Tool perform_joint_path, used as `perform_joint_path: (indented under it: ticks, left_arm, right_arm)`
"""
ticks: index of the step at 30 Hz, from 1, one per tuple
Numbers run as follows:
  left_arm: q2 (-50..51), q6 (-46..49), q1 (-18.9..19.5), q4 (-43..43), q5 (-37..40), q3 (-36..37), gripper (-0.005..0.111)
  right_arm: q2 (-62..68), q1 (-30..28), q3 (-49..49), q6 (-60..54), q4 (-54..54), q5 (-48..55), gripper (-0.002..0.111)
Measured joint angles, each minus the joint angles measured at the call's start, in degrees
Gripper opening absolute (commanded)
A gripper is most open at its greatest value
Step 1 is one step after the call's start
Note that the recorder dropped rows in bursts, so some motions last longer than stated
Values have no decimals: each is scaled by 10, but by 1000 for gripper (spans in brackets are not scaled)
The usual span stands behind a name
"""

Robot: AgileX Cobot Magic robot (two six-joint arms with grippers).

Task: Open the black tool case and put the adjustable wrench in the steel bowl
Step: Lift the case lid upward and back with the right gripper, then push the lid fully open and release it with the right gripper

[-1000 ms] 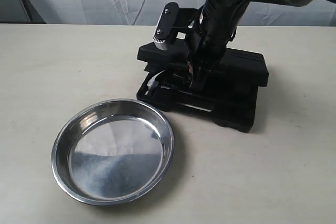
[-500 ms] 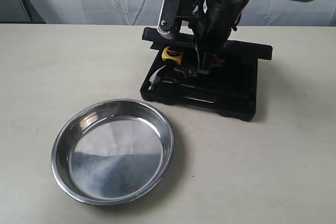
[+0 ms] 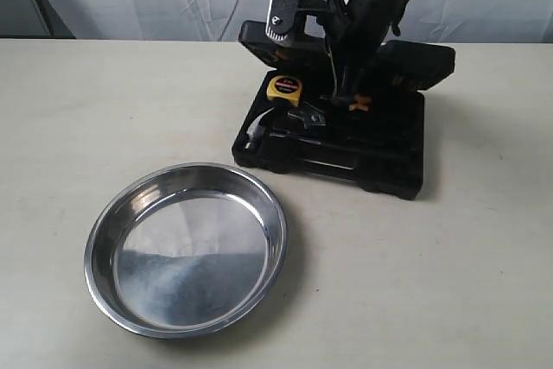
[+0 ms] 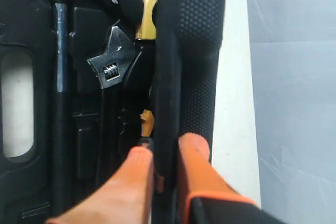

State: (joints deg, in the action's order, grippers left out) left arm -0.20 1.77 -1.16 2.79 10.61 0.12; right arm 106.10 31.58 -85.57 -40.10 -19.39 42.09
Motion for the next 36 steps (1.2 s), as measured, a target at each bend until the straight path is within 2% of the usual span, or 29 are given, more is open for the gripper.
perform_joint_path:
  ticks: [26, 36]
  left_arm:
    - [0, 0, 0, 0, 0, 0, 0]
    - [0, 0, 0, 0, 0, 0, 0]
  right_arm:
    - [-7, -1, 1, 80, -176, -71, -1]
    - [29, -1, -1, 197, -343, -131, -1]
